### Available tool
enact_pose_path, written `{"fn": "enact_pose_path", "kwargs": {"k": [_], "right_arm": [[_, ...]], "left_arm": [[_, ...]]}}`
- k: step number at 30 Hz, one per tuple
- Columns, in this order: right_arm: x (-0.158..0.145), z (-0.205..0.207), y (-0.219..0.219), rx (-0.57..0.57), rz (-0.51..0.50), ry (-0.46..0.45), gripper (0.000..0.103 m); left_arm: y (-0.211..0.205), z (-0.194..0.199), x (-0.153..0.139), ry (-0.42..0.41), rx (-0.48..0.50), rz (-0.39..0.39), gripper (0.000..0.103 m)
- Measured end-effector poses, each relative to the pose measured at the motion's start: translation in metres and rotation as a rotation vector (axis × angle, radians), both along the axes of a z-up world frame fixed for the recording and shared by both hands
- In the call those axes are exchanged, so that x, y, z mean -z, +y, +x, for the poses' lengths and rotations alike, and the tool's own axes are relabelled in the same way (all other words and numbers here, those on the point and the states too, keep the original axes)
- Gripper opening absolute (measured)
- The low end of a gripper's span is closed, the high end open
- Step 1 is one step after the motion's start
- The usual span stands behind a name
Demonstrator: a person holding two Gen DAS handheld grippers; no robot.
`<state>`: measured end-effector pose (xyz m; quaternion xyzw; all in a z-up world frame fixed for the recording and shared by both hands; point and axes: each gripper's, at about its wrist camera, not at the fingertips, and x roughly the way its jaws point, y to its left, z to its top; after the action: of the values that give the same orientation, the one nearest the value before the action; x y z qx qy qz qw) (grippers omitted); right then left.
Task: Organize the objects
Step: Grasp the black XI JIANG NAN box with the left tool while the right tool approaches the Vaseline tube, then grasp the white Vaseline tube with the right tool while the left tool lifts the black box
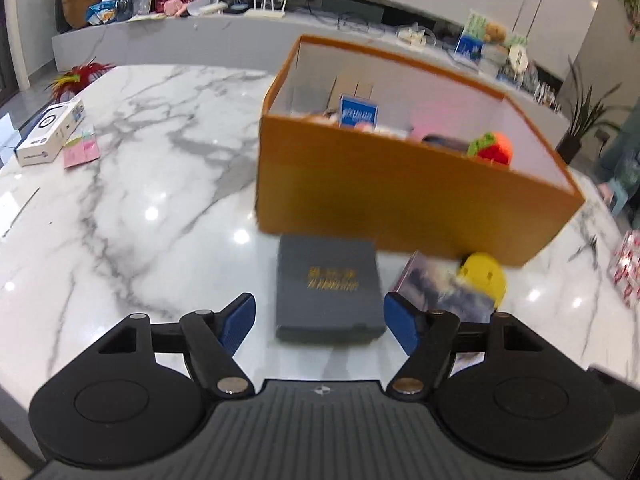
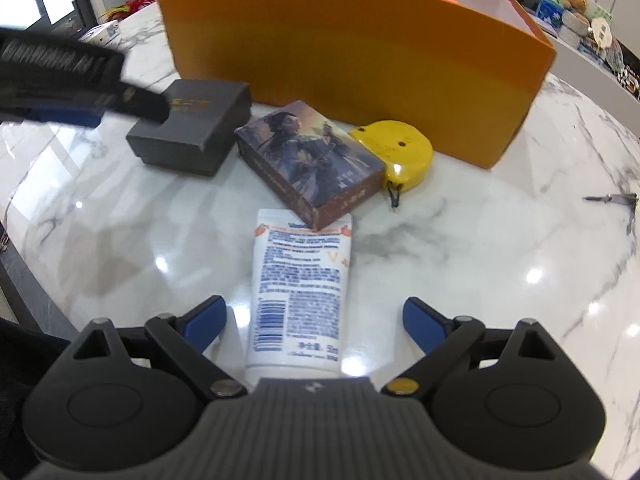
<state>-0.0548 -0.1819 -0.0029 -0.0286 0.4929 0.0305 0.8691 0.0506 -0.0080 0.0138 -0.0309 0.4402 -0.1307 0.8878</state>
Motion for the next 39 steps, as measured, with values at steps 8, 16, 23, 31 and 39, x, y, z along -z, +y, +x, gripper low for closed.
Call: {"fn": "enact_pose_path", "kwargs": {"k": [8, 16, 23, 31, 39], "right_arm": [[0.002, 0.003, -0.002, -0.004, 0.006, -0.006, 0.096], [0.003, 0.003, -0.005, -0.011, 0.007, -0.033, 0.095], [0.002, 0.005, -0.006, -0.009, 0.005, -0.027, 0.096], [0.001, 0.001, -0.006, -0.015, 0.008, -0.031, 0.096], [0.004, -0.001, -0.005, -0.002, 0.010, -0.098, 0.089]], "left_arm": [[-0.014, 0.030, 0.027, 0.034, -0.008, 0.050, 0.090], [-0.006, 0.043, 0.036, 0.037, -0.039, -0.033, 0.096], [0.011, 0.051, 0.039, 0.117, -0.052, -0.110, 0.094], [-0.018, 0.049, 0.048, 0.110, 0.028, -0.049, 0.096], [-0.016, 0.049, 0.046, 0.067, -0.007, 0.080, 0.089]]}}
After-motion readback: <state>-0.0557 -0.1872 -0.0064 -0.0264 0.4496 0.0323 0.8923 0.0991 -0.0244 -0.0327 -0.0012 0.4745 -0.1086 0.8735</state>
